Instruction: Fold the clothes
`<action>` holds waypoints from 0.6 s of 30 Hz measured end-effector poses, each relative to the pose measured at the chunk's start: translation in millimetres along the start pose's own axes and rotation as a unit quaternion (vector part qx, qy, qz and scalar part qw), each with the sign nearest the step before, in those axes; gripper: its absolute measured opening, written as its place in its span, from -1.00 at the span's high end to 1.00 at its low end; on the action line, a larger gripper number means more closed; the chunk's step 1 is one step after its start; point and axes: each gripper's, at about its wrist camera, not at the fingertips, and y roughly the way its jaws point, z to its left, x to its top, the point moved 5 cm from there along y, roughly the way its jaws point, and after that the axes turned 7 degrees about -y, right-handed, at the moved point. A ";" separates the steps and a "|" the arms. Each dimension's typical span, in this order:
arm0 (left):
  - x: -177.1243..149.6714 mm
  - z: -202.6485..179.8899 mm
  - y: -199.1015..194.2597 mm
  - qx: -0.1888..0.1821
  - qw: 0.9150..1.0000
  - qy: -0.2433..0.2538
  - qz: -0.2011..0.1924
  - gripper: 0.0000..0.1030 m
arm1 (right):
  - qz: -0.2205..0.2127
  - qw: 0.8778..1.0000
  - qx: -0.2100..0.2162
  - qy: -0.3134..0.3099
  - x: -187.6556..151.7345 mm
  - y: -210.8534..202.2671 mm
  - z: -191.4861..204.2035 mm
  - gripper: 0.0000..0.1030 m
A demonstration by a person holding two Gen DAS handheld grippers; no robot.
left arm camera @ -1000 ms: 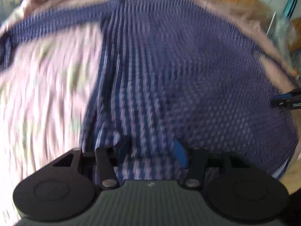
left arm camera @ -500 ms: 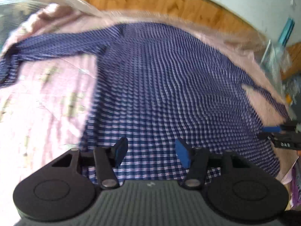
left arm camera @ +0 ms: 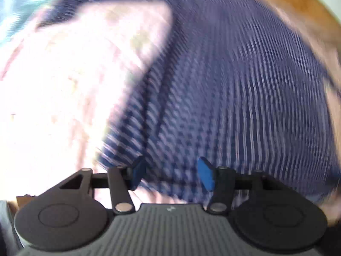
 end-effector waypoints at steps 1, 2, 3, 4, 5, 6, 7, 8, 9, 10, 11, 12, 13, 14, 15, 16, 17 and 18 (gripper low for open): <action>19.1 9.4 -11.1 -0.001 0.999 -0.028 -0.031 -0.31 | -0.004 1.000 -0.006 0.013 0.1 -5.5 -5.1 0.33; 39.6 22.9 -18.4 0.002 0.997 -0.057 -0.057 -0.44 | -0.008 1.000 -0.013 0.027 0.9 -10.6 -10.3 0.32; 61.9 40.1 -22.2 0.002 0.993 -0.092 -0.078 -0.47 | -0.014 0.999 -0.020 0.041 3.3 -15.2 -16.0 0.32; 82.7 59.4 -22.9 -0.004 0.987 -0.127 -0.095 -0.47 | -0.019 0.998 -0.026 0.053 6.1 -21.1 -20.0 0.31; 101.9 78.4 -21.5 -0.009 0.981 -0.159 -0.113 -0.47 | -0.025 0.997 -0.034 0.060 9.7 -29.9 -20.2 0.28; 120.8 98.8 -18.2 -0.012 0.973 -0.189 -0.130 -0.49 | -0.031 0.997 -0.040 0.065 11.8 -40.3 -18.9 0.25; 137.3 119.0 -12.5 -0.015 0.966 -0.215 -0.144 -0.51 | -0.038 0.996 -0.045 0.064 14.1 -51.5 -15.7 0.19; 151.0 138.9 -5.8 -0.021 0.958 -0.240 -0.154 -0.52 | -0.043 0.996 -0.051 0.062 24.0 -55.6 -14.6 0.13; 162.1 162.8 -3.1 -0.025 0.951 -0.264 -0.160 -0.52 | -0.047 0.995 -0.057 0.059 36.0 -57.7 -13.2 0.08; 172.4 187.9 -1.6 -0.029 0.943 -0.287 -0.166 -0.52 | -0.052 0.995 -0.063 0.056 48.0 -59.7 -11.7 -0.01; 179.7 204.8 2.9 -0.031 0.938 -0.299 -0.171 -0.52 | -0.055 0.995 -0.069 0.055 60.4 -62.4 -8.2 -0.01; 186.1 219.1 8.2 -0.032 0.934 -0.308 -0.177 -0.52 | -0.056 0.994 -0.075 0.058 73.8 -66.6 -0.3 -0.02; 194.4 229.3 15.9 -0.030 0.936 -0.303 -0.179 -0.52 | -0.056 0.993 -0.079 0.063 87.4 -69.0 7.2 -0.02; 203.3 238.1 24.4 -0.027 0.939 -0.293 -0.179 -0.52 | -0.054 0.993 -0.076 0.069 101.4 -68.4 14.3 -0.02; 212.2 246.9 32.8 -0.024 0.942 -0.283 -0.179 -0.52 | -0.053 0.993 -0.071 0.075 114.5 -69.8 22.2 -0.03; 221.2 252.4 42.3 -0.023 0.947 -0.269 -0.176 -0.52 | -0.052 0.994 -0.064 0.077 128.4 -70.3 32.1 -0.04; 229.0 256.5 52.0 -0.024 0.951 -0.256 -0.173 -0.52 | -0.052 0.994 -0.056 0.073 143.8 -69.2 46.3 -0.11; 235.3 259.1 62.1 -0.028 0.955 -0.244 -0.169 -0.52 | -0.051 0.995 -0.049 0.066 160.0 -67.4 60.5 -0.17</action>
